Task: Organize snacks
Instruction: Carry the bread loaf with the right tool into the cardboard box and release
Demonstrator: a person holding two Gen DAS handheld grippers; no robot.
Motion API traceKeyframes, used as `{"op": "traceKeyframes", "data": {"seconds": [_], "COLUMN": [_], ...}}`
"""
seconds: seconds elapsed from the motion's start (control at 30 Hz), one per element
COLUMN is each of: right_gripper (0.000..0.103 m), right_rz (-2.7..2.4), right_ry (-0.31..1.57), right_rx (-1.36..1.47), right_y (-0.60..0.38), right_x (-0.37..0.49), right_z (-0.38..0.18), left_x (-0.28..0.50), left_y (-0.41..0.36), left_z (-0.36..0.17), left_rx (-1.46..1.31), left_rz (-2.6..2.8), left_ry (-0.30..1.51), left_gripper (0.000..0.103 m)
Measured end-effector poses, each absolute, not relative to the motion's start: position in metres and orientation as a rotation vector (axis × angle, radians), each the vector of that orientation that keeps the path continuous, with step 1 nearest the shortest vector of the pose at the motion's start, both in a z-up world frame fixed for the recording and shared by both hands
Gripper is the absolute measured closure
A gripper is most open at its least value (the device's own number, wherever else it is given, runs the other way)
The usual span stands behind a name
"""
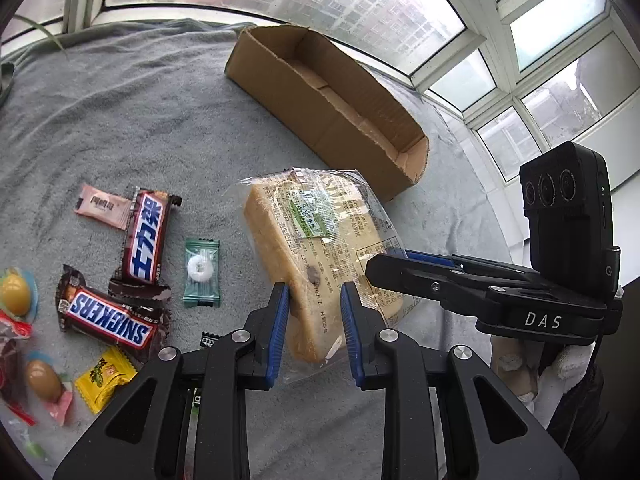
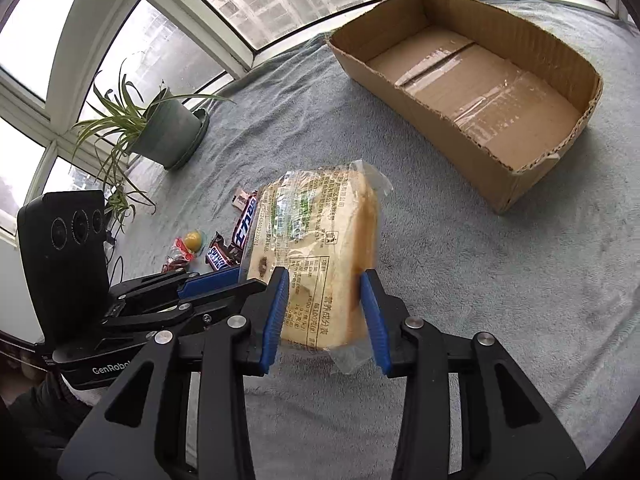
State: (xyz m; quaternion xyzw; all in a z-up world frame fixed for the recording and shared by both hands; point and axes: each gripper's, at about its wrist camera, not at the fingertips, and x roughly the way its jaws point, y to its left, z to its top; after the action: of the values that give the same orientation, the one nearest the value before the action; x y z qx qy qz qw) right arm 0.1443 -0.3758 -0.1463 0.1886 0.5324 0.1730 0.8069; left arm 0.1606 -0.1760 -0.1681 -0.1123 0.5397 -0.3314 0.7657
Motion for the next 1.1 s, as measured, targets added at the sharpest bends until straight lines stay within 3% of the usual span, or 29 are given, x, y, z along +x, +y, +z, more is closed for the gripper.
{"op": "traceKeyframes", "data": {"seconds": [0.6, 1.1], "right_gripper": [0.064, 0.064], "right_rz": [0.267, 0.163], "right_ry": [0.983, 0.987], "right_rx": [0.366, 0.351], "right_y": [-0.433, -0.484], "right_x": [0.173, 0.217], "right_z": [-0.084, -0.099], "left_x": [0.204, 0.249], "left_y": [-0.231, -0.298], "left_z": [-0.112, -0.111], "left_rx": [-0.18, -0.067], "left_rz": [-0.795, -0.826], "left_ry": [1.034, 1.017], "left_gripper": [0.079, 0.079]}}
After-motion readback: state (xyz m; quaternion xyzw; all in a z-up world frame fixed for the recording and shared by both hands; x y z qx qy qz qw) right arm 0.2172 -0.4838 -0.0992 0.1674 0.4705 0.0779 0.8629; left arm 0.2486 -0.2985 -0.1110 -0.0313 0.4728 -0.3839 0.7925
